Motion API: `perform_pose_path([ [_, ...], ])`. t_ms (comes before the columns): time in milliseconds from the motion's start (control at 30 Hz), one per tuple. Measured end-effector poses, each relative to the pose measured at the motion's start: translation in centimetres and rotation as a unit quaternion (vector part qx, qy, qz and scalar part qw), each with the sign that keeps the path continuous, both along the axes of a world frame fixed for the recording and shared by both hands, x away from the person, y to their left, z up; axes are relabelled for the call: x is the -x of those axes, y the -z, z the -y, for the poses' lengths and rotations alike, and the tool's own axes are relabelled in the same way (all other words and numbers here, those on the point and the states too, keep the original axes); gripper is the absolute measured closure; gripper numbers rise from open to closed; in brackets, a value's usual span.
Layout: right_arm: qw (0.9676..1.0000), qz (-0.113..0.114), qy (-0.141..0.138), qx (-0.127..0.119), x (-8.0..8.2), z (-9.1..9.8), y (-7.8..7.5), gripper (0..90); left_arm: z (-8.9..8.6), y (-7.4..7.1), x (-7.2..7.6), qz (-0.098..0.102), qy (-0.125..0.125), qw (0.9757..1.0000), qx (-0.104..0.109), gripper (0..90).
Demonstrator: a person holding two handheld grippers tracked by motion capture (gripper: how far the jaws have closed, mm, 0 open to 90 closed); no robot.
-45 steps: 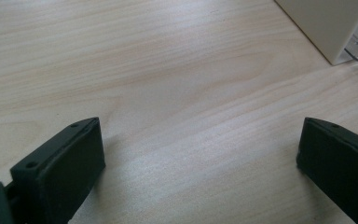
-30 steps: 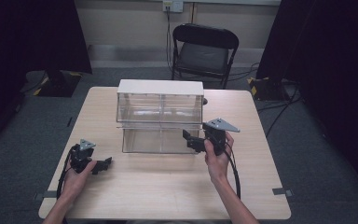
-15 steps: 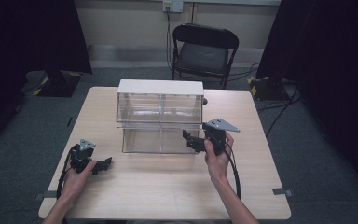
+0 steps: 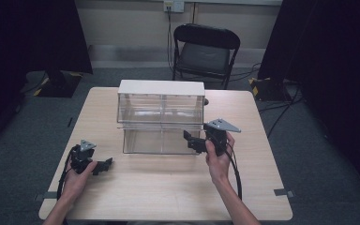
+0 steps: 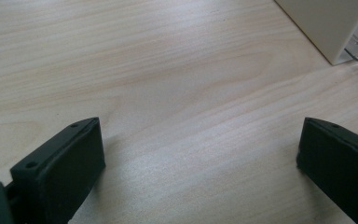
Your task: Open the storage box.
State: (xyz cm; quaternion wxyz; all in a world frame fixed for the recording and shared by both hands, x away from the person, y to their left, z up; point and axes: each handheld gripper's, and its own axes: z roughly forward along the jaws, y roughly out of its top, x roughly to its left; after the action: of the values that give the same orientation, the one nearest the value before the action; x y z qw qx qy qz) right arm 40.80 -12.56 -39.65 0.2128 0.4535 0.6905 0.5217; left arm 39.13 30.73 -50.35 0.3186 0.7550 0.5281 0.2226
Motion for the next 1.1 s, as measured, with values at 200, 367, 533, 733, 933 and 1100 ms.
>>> perform_pose_path([
  [200,1.0,0.0,0.0,0.001,-0.02,0.0,-0.01,13.5,0.0,0.0,0.0,0.0,0.0,1.0,0.0,0.3],
  [367,1.0,0.0,-0.002,0.001,-0.02,-0.04,-0.02,13.5,0.0,0.0,0.0,0.0,0.0,1.0,0.0,0.3],
  [533,1.0,0.0,-0.002,0.001,-0.03,-0.04,-0.03,13.5,0.0,0.0,0.0,0.0,0.0,1.0,0.0,0.3],
  [733,1.0,0.002,-0.002,0.002,-0.03,-0.05,-0.03,13.5,0.0,0.0,0.0,0.0,0.0,1.0,0.0,0.3],
  [933,1.0,0.002,-0.002,0.002,-0.03,-0.07,-0.02,13.5,0.0,0.0,0.0,0.0,0.0,1.0,0.001,0.3],
  [1100,1.0,0.001,-0.003,0.003,-0.03,-0.06,-0.03,13.5,0.0,0.0,0.0,0.0,0.0,1.0,0.0,0.3],
])
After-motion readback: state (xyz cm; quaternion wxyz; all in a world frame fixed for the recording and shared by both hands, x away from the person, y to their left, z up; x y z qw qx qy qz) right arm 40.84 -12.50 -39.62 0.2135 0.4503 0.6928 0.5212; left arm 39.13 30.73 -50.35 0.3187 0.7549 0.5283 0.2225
